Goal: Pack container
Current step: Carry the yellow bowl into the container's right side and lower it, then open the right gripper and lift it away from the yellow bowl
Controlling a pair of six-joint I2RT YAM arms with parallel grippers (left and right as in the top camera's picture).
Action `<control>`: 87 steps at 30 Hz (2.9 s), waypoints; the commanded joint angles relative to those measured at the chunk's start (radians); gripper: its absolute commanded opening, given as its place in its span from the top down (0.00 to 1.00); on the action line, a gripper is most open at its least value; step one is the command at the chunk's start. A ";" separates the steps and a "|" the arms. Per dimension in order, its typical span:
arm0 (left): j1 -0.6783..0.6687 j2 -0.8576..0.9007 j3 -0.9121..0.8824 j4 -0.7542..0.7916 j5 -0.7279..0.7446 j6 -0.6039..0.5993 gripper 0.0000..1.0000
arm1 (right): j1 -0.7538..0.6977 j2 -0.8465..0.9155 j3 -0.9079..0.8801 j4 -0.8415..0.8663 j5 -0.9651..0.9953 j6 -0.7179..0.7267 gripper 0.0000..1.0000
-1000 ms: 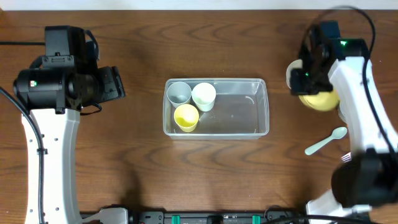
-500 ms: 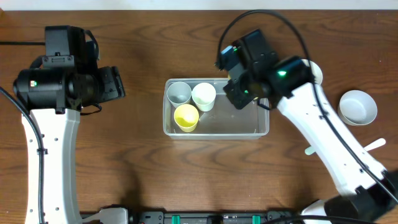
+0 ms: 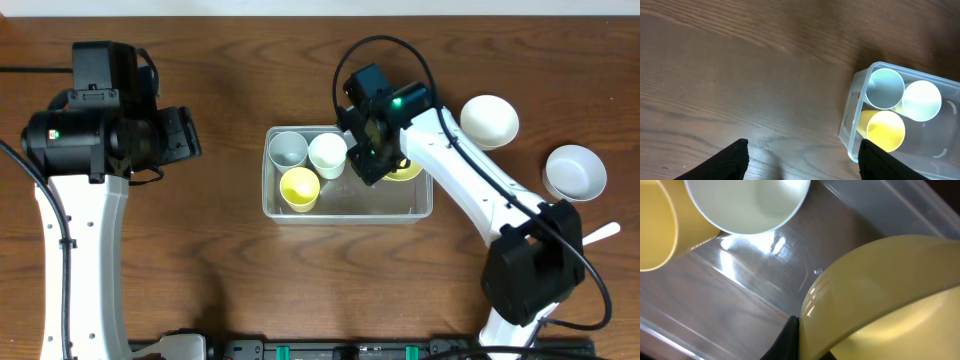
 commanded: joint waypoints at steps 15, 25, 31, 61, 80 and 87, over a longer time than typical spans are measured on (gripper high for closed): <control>0.005 0.007 -0.006 -0.012 0.000 -0.005 0.29 | -0.023 0.005 -0.003 -0.011 0.001 0.017 0.51; 0.005 0.007 -0.006 -0.012 0.000 -0.005 0.29 | -0.023 0.005 -0.003 -0.032 -0.003 0.017 0.62; 0.005 0.007 -0.006 -0.011 0.000 -0.005 0.29 | -0.027 0.005 -0.026 -0.035 0.002 0.043 0.97; 0.005 0.007 -0.006 -0.016 0.000 -0.005 0.29 | -0.106 0.092 -0.235 0.293 0.060 0.062 0.99; 0.005 0.007 -0.022 -0.015 0.000 -0.005 0.29 | -0.108 0.107 -0.235 0.339 0.294 0.234 0.99; 0.005 0.007 -0.023 -0.013 0.000 -0.005 0.29 | -0.108 0.106 -0.235 0.356 0.294 0.233 0.99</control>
